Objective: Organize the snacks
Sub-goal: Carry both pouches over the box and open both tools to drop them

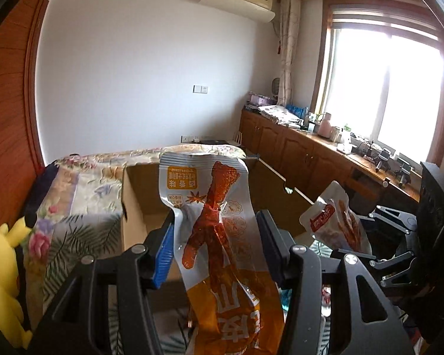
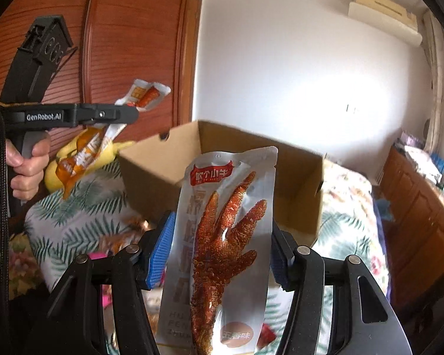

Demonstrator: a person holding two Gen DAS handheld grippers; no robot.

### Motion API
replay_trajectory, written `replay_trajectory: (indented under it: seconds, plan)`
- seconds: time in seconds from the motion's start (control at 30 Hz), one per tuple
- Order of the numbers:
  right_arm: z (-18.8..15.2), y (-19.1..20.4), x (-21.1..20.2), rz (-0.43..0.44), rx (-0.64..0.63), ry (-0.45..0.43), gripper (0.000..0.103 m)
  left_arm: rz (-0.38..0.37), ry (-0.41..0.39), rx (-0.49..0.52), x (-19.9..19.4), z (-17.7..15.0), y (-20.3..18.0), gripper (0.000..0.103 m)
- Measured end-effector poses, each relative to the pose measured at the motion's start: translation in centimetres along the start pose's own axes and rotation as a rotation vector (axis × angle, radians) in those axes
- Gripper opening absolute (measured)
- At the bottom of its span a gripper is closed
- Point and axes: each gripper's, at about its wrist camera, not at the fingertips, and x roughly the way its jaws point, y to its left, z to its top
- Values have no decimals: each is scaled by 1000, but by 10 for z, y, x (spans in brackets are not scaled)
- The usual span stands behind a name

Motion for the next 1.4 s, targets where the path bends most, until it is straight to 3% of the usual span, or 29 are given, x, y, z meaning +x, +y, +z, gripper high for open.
replay_trajectory:
  seconds: [0.5, 1.03, 1.4]
  plan:
    - [63, -27, 48, -40, -13, -47, 59, 8, 3, 20, 50, 39, 15, 52]
    - [67, -57, 113, -75, 62, 32, 60, 60, 76, 14, 113, 35, 31, 53]
    - [67, -36, 123, -150, 0, 72, 63, 90, 104, 35, 122, 30, 28, 60]
